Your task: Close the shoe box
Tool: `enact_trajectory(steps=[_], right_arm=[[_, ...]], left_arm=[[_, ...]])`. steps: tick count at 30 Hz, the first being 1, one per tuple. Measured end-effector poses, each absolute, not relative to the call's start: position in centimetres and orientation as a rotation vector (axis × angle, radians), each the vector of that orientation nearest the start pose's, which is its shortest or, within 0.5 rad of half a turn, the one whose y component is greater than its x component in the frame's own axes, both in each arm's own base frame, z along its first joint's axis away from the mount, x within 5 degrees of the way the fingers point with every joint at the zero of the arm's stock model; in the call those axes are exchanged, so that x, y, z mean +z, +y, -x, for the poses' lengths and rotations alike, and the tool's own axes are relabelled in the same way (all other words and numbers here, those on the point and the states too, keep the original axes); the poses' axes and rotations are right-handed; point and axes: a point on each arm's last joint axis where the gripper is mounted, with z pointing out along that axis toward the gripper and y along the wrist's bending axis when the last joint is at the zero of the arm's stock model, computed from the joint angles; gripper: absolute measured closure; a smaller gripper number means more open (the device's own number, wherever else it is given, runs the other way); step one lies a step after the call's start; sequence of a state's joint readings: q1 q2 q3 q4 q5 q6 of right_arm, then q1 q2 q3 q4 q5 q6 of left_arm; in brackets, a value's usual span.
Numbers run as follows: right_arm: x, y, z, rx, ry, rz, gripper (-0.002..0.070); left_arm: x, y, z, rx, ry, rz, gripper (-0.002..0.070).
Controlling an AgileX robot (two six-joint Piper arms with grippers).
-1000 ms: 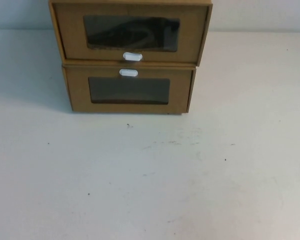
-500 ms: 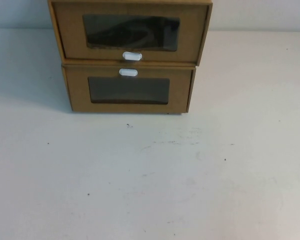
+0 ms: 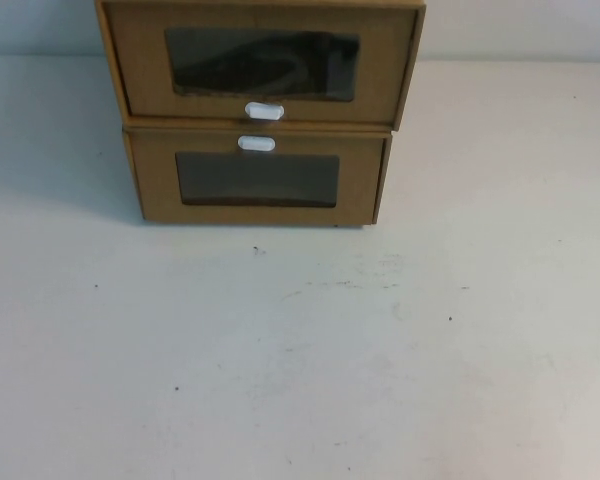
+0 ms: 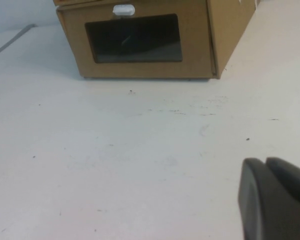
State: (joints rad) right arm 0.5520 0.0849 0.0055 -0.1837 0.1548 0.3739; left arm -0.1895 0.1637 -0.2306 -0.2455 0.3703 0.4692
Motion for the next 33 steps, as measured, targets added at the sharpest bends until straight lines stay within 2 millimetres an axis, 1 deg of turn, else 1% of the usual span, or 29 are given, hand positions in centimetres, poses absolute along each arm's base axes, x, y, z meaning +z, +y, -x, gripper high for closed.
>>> enact_trajectory(steps=[4, 11, 14, 17, 24, 29, 33], right_arm=[[19.3, 2.8, -5.5, 0.461, 1.712, 0.298, 0.0687], [18.9, 1.0, -5.7, 0.23, 1.695, 0.071, 0.0687], [18.8, 0.5, -5.6, 0.179, 1.684, 0.008, 0.0687], [19.0, 0.4, -5.6, 0.15, 1.67, 0.003, 0.0687], [19.0, 0.4, -5.6, 0.145, 1.66, 0.01, 0.0687], [18.1, 0.8, -5.5, 0.144, 1.76, 0.077, 0.0687], [17.5, 1.0, -5.3, 0.128, 1.831, 0.1, 0.0687]], left_arm=[[24.9, -1.9, -5.8, -0.042, 1.721, -0.44, 0.0677], [24.9, -1.9, -5.8, -0.042, 1.721, -0.44, 0.0677], [24.8, -1.9, -5.8, -0.043, 1.724, -0.441, 0.0677], [24.8, -2.0, -5.8, -0.046, 1.733, -0.443, 0.0677], [24.7, -2.0, -5.8, -0.047, 1.737, -0.445, 0.0677], [24.7, -2.0, -5.8, -0.047, 1.737, -0.445, 0.0677], [24.7, -2.0, -5.8, -0.047, 1.737, -0.445, 0.0677]])
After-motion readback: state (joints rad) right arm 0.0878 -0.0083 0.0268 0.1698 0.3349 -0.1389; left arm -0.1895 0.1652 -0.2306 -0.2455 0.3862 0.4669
